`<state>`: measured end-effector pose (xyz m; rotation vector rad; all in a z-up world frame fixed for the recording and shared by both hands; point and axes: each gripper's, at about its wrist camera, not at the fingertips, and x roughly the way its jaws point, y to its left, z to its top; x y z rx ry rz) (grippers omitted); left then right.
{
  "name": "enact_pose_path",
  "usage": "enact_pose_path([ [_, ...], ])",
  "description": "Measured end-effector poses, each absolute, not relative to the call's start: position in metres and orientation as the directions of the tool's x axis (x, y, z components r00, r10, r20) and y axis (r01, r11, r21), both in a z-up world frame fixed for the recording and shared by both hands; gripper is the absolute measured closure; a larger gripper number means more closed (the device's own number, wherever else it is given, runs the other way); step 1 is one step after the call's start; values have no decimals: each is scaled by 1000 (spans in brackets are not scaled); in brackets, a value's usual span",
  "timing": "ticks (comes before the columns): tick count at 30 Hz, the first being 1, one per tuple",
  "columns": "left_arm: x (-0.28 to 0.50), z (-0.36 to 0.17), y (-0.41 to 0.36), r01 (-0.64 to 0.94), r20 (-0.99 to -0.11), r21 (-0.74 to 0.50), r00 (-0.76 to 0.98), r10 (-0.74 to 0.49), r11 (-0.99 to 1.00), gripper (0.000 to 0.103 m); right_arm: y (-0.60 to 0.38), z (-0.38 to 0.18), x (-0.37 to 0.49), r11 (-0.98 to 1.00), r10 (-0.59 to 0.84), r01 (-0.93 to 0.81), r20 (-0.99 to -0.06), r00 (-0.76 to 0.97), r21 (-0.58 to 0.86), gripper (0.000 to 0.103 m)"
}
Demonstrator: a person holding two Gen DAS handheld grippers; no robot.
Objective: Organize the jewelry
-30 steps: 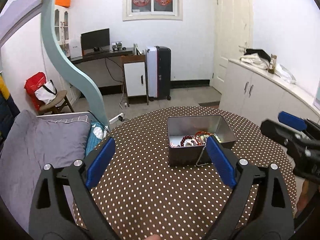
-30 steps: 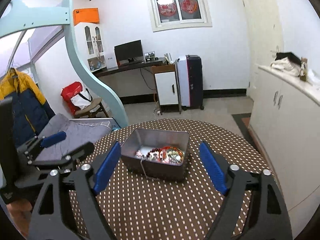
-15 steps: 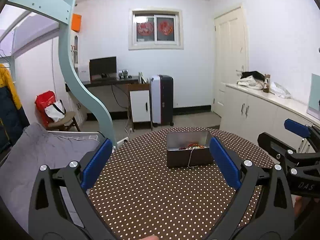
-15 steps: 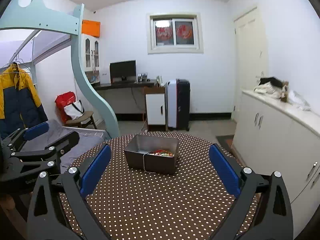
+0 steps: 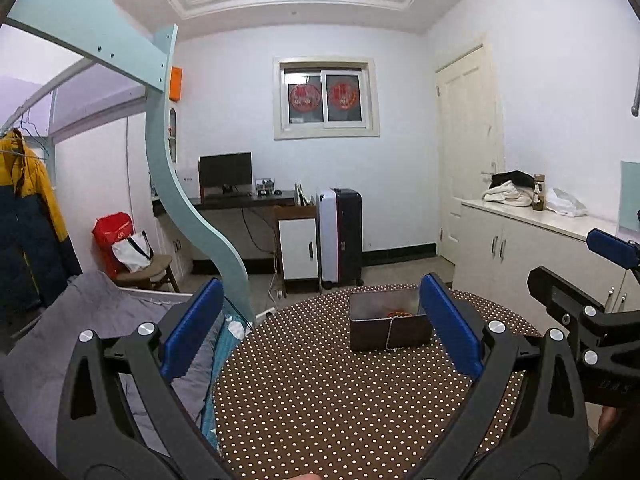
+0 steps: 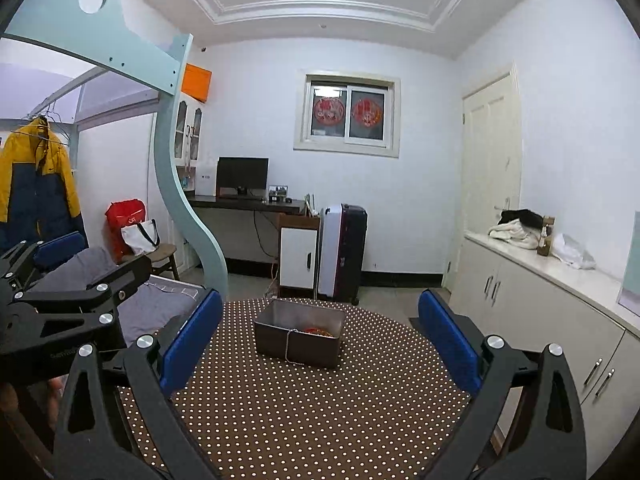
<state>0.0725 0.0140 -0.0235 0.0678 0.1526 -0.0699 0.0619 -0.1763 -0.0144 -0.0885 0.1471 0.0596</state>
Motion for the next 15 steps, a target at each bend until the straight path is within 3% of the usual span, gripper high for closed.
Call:
enact_pose_path([
  [15,44,-9,13,60,-72,53,996,-56,997,7,-177,-12,44,995,33,-42,-101,994,-89,8],
])
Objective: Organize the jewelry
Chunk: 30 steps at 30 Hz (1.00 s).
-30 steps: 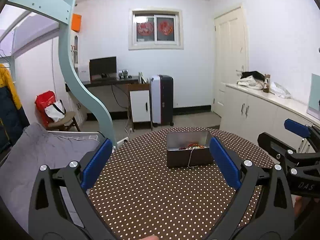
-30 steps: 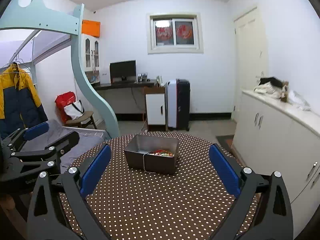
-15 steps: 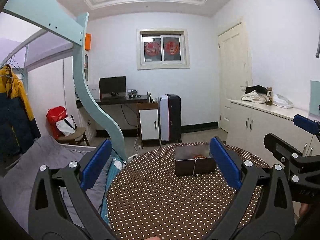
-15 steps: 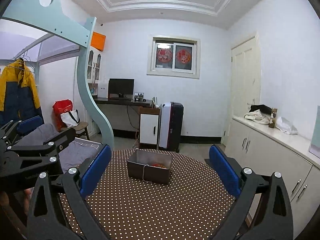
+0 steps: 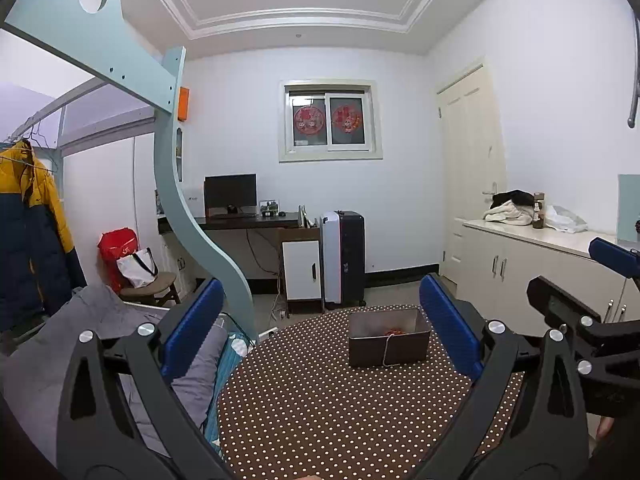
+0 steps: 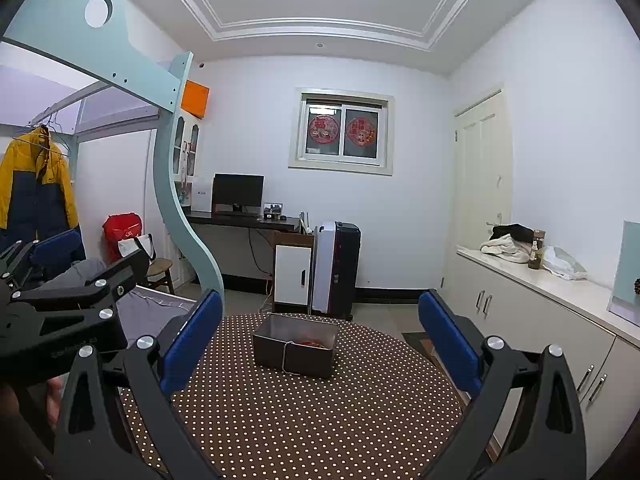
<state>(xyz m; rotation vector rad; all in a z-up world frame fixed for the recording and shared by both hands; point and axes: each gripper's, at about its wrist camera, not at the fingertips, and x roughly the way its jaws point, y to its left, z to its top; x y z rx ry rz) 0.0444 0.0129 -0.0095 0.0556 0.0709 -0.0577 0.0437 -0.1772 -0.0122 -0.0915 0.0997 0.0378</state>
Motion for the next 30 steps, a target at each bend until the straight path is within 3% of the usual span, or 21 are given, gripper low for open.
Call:
enact_pose_path([
  [30,42,-10,4,62,-76,74,996,-56,995,7,-174,-10,36,996,35,-43,-105,994,-74,8],
])
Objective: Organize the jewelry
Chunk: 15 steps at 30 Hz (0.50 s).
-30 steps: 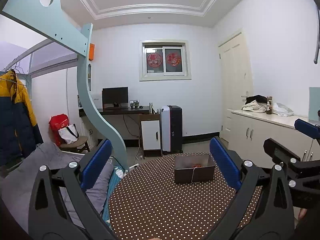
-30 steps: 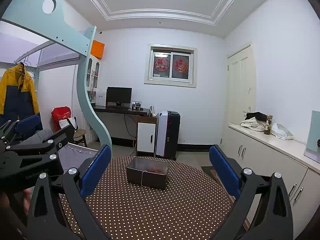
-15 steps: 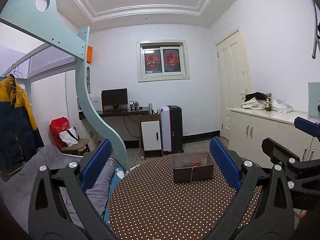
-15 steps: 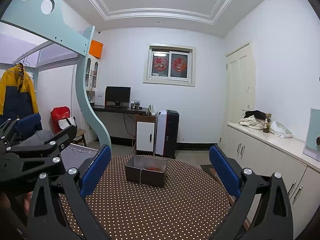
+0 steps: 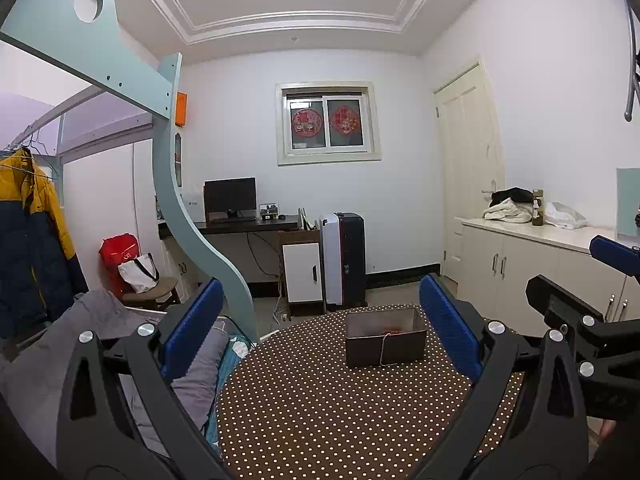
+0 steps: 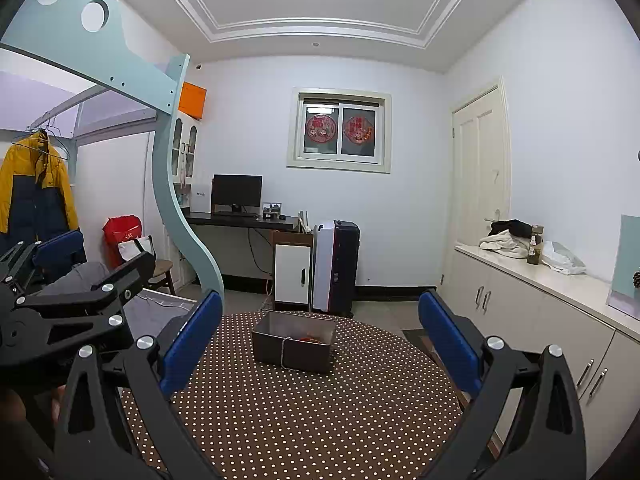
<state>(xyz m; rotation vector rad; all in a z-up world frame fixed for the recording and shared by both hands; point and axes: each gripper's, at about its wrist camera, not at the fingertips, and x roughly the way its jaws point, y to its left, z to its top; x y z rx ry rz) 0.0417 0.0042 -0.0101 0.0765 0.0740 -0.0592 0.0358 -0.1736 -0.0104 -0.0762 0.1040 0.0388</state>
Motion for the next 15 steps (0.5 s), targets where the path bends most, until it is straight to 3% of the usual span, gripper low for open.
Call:
enact_pose_path([
  [15,40,-11,2,55,-85,79,995,-48,995,7,-170,-9,37,996,37,-46,-113,993,-74,8],
])
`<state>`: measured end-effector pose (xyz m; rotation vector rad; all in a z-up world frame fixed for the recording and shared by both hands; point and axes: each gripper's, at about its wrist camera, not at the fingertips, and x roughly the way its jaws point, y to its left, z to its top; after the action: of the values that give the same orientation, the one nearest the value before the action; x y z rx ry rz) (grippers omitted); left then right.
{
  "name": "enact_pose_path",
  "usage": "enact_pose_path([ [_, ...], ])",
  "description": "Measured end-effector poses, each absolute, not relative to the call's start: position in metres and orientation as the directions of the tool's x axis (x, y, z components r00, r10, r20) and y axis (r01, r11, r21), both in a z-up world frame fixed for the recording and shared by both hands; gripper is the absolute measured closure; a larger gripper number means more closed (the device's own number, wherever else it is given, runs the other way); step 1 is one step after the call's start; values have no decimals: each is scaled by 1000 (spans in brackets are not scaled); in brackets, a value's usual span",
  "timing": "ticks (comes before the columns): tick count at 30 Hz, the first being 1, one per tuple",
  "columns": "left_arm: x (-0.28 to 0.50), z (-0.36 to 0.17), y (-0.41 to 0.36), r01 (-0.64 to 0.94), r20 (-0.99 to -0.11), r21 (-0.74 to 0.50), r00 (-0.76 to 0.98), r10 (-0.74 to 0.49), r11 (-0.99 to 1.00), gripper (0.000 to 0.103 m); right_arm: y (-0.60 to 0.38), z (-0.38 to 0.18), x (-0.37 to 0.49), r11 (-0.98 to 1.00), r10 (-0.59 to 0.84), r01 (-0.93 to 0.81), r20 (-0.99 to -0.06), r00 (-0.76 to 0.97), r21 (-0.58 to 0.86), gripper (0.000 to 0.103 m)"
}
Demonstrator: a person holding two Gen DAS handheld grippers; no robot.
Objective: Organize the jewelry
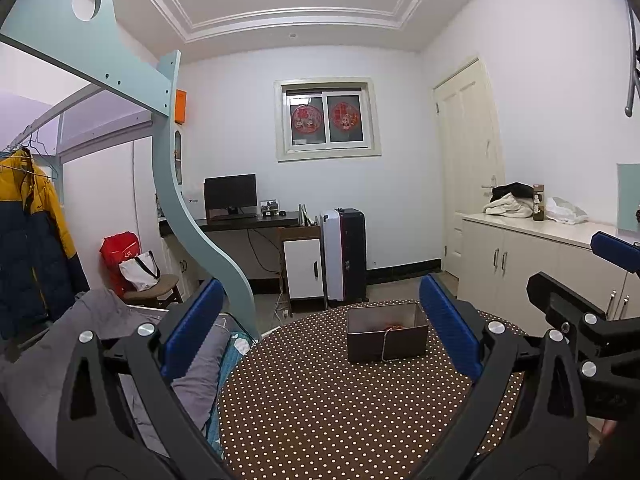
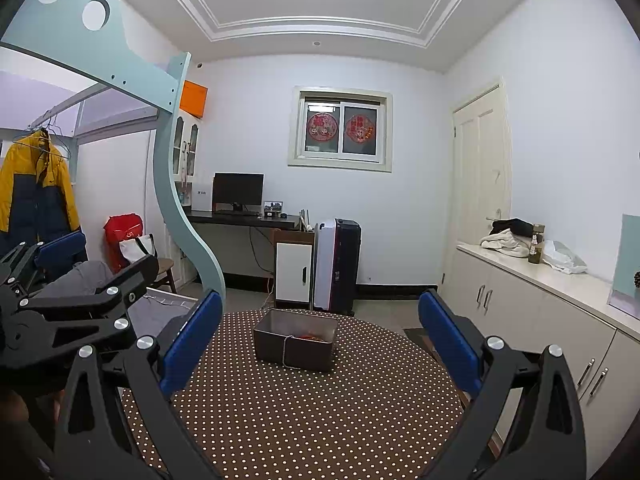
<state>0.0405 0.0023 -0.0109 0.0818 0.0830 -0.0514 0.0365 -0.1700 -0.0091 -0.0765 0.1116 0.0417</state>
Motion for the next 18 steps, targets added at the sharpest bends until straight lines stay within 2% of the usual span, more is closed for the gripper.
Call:
enact_pose_path([
  [18,40,-12,1,51,-85,83,995,-44,995,7,-171,-13,36,996,37,-46,-119,992,-77,8],
])
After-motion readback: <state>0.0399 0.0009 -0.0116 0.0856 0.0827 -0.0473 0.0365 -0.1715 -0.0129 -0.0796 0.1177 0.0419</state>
